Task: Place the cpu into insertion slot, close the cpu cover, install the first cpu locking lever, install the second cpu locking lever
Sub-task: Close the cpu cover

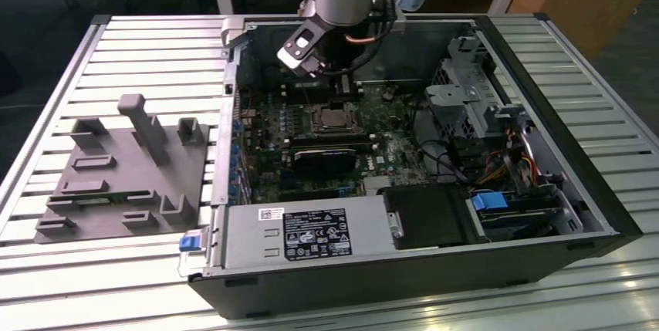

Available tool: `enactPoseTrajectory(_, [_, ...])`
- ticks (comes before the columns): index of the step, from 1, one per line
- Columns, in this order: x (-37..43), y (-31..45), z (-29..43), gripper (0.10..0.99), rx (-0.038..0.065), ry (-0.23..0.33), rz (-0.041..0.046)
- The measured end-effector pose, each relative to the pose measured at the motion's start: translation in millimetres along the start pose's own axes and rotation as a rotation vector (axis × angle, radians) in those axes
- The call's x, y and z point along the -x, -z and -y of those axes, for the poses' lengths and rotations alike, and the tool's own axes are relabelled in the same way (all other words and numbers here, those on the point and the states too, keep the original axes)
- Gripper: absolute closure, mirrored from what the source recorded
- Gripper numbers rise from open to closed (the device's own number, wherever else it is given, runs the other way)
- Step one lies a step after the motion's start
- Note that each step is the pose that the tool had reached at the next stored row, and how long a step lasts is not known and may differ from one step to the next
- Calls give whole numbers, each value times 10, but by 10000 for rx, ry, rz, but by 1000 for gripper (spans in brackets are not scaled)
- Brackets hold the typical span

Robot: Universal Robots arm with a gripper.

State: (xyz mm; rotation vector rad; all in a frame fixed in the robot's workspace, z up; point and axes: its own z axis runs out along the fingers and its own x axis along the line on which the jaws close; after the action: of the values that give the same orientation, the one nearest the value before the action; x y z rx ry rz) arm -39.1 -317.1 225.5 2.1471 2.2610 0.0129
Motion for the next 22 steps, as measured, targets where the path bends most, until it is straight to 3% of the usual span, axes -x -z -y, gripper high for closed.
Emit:
enactPoseTrajectory(15, [0, -8, 0, 984, 31, 2731, -62])
enactPoseTrajectory(16, [0, -9, 0, 984, 38, 3259, -74])
enactPoseTrajectory(22, [0, -11, 0, 984, 53, 4349, -99])
